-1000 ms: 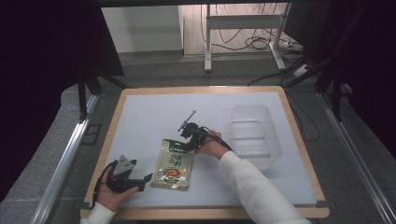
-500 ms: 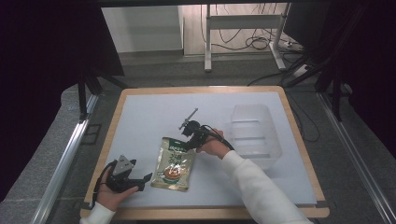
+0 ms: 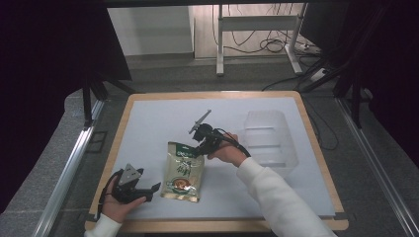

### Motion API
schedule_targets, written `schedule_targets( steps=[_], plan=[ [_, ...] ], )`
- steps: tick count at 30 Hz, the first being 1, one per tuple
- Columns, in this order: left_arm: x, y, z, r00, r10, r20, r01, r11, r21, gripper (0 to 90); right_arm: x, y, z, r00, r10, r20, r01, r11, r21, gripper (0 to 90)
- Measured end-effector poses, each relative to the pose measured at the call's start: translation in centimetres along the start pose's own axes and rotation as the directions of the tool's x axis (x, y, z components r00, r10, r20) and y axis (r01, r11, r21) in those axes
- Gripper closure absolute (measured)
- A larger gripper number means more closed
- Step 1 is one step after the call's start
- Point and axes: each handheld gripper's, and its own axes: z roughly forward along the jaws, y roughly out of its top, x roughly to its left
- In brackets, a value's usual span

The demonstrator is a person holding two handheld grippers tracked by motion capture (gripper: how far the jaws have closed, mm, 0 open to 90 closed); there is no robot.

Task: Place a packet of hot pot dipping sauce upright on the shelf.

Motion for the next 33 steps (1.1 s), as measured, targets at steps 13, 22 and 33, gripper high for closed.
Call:
schedule_targets(
  steps=[13, 22, 33],
  plan=[
    [0.0, 0.0, 0.0, 1.0, -0.005, 0.0, 0.005, 1.0, -0.003, 16.8, 2.6, 1.7, -4.1, 0.9959, -0.086, 0.028, 0.087, 0.995, -0.054, 89.4],
    [0.0, 0.0, 0.0, 1.0, -0.006, 0.0, 0.006, 1.0, -0.005, 16.8, 3.2, 2.4, -6.1, 0.9931, -0.11, 0.039, 0.113, 0.991, -0.072, 89.4],
    [0.2, 0.0, 0.0, 1.0, -0.008, -0.004, 0.008, 1.0, -0.002, 16.8, 3.8, 3.0, -8.3, 0.986, -0.153, 0.066, 0.159, 0.982, -0.099, 89.5]
  ],
)
